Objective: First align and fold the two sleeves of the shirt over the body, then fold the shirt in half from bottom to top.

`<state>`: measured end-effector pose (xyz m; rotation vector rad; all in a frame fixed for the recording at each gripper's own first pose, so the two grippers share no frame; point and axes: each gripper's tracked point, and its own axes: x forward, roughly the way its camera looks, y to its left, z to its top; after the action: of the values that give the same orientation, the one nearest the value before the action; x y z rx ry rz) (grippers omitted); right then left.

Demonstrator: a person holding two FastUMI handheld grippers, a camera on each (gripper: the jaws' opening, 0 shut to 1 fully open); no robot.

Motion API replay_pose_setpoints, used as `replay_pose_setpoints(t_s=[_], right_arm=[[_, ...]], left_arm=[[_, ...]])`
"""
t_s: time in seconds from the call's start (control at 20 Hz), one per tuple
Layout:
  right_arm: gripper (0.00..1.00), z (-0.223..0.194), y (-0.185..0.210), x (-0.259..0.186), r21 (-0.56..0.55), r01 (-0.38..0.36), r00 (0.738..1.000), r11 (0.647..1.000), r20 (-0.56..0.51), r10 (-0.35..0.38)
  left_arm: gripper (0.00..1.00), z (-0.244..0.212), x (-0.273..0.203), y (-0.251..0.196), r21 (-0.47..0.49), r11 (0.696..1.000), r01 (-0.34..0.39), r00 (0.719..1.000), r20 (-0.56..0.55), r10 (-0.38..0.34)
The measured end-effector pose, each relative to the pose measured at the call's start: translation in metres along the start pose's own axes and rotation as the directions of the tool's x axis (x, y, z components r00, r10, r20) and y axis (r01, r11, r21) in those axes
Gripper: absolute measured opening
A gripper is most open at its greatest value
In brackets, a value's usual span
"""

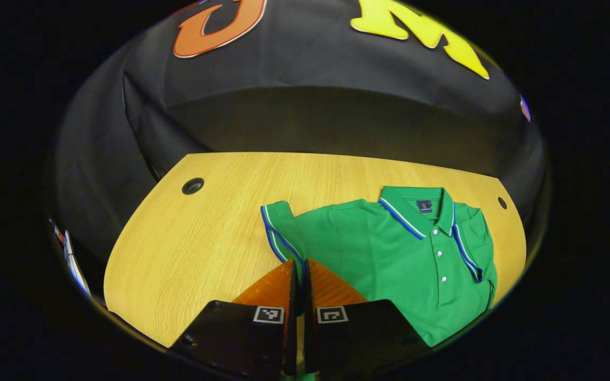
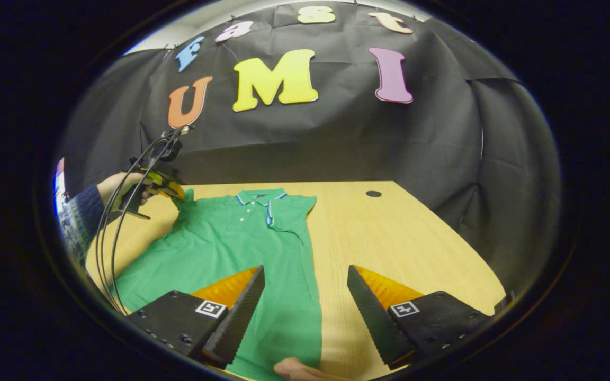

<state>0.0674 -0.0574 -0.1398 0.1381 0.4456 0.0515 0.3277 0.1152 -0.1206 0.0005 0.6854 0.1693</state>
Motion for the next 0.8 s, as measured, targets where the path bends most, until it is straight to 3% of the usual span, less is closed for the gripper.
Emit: replay_pose_setpoints(t_s=[0.25,0.3,0.35,0.4,0.45,0.5,0.55,0.7,0.75,0.8], right_arm=[[0.96,-0.004,-0.003,-0.002,0.005,-0.001,1.000,1.000,0.003,0.001],[0.96,-0.005,-0.004,-0.001,0.003,-0.001,1.000,1.000,0.002,0.001],[0.96,-0.007,-0.005,-0.001,0.001,0.002,1.000,1.000,0.000,-0.002],[0.96,-0.007,-0.007,0.000,0.000,0.006,1.000,1.000,-0.002,-0.006],[0.96,-0.010,-0.009,0.000,0.000,0.010,1.000,1.000,-0.005,-0.010],[0.96,-0.011,-0.010,0.001,-0.001,0.013,1.000,1.000,-0.008,-0.013],[0.96,-0.012,-0.011,0.001,-0.001,0.014,1.000,1.000,-0.009,-0.014],[0.96,-0.012,-0.014,0.000,0.009,0.022,1.000,1.000,-0.006,-0.022],[0.93,-0.012,-0.015,-0.002,0.014,0.024,1.000,1.000,-0.006,-0.024],[0.96,-0.011,-0.015,-0.002,0.017,0.027,1.000,0.999,-0.005,-0.027]], left_arm=[[0.08,-0.009,0.006,-0.057,0.168,0.986,0.007,1.000,-0.020,-0.004],[0.15,-0.012,0.006,-0.068,0.207,0.978,0.009,1.000,-0.022,-0.004],[0.09,-0.017,0.009,-0.081,0.251,0.968,0.011,1.000,-0.026,-0.005],[0.10,-0.020,0.009,-0.089,0.289,0.957,0.008,1.000,-0.026,-0.001],[0.21,-0.020,0.009,-0.098,0.330,0.944,0.006,1.000,-0.022,0.002],[0.13,-0.021,0.009,-0.106,0.355,0.935,0.015,1.000,-0.016,-0.010],[0.23,-0.018,0.003,-0.120,0.368,0.929,0.043,0.999,-0.013,-0.041],[1.00,-0.002,-0.010,-0.140,0.319,0.945,0.067,0.996,0.040,-0.084],[0.99,-0.002,-0.020,-0.136,0.297,0.952,0.069,0.994,0.057,-0.090],[0.99,0.002,-0.030,-0.138,0.278,0.957,0.078,0.992,0.077,-0.103]])
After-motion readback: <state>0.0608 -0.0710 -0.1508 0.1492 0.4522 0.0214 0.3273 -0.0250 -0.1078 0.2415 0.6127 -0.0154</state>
